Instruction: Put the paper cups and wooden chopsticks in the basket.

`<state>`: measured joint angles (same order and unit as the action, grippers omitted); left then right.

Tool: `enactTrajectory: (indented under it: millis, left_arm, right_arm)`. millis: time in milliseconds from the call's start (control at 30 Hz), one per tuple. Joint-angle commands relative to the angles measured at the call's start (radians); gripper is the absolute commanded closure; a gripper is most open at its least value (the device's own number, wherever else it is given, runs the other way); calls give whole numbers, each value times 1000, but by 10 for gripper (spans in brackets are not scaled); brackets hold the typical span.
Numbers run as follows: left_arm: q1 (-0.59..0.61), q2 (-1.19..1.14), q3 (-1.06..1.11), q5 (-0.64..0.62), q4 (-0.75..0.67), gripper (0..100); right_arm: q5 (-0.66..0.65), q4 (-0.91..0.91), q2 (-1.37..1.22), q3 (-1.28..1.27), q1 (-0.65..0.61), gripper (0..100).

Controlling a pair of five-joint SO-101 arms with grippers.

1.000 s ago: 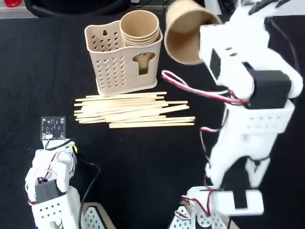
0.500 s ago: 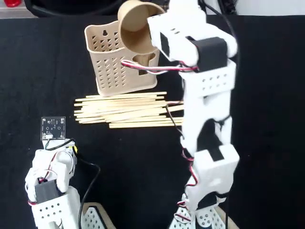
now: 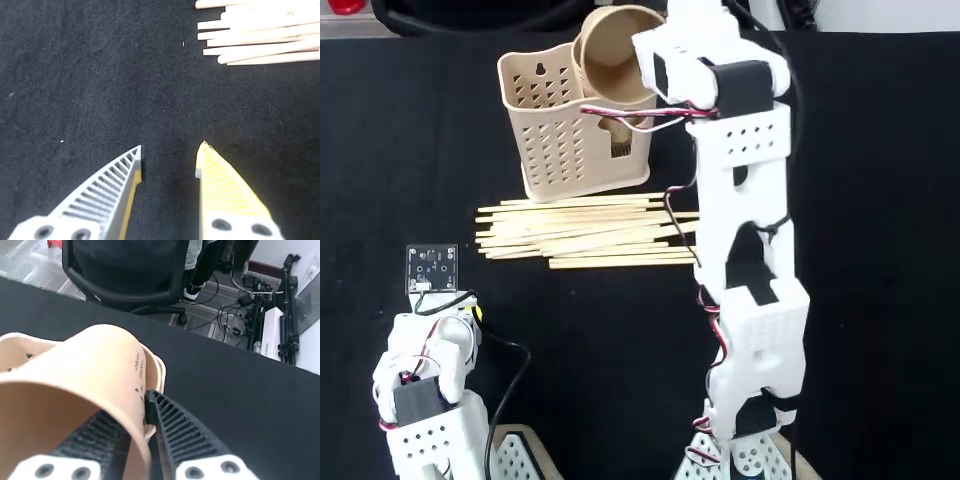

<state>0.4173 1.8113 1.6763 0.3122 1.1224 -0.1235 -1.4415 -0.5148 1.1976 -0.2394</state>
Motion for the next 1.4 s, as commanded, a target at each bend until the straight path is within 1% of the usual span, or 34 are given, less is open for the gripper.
enactTrajectory:
  millis: [0,67,133,267,500,633,833,967,1200,1367]
  left_arm:
    - [1,3,2,5,-3,820]
    - [1,3,2,5,-3,820]
    - [1,3,2,6,-3,820]
    - [1,3,2,6,-3,820]
    - [1,3,2,6,-3,820]
    - [1,3,2,6,-3,820]
    - [1,3,2,6,-3,820]
    - [1,3,2,6,-3,820]
    - [1,3,2,6,-3,820]
    - [1,3,2,6,-3,820]
  right_arm:
    - [-21,23,7,42,-11,939]
    - [-5,21,7,42,-15,882]
    - [5,21,8,42,-17,858]
    - [6,41,15,51,-26,857]
    - [6,51,13,148,-34,857]
    - [6,104,7,191,-77,857]
    - [6,285,5,87,-158,859]
    - [3,405,5,2,-184,900]
    - [2,420,7,-140,-170,901]
    - [0,437,13,-53,-186,903]
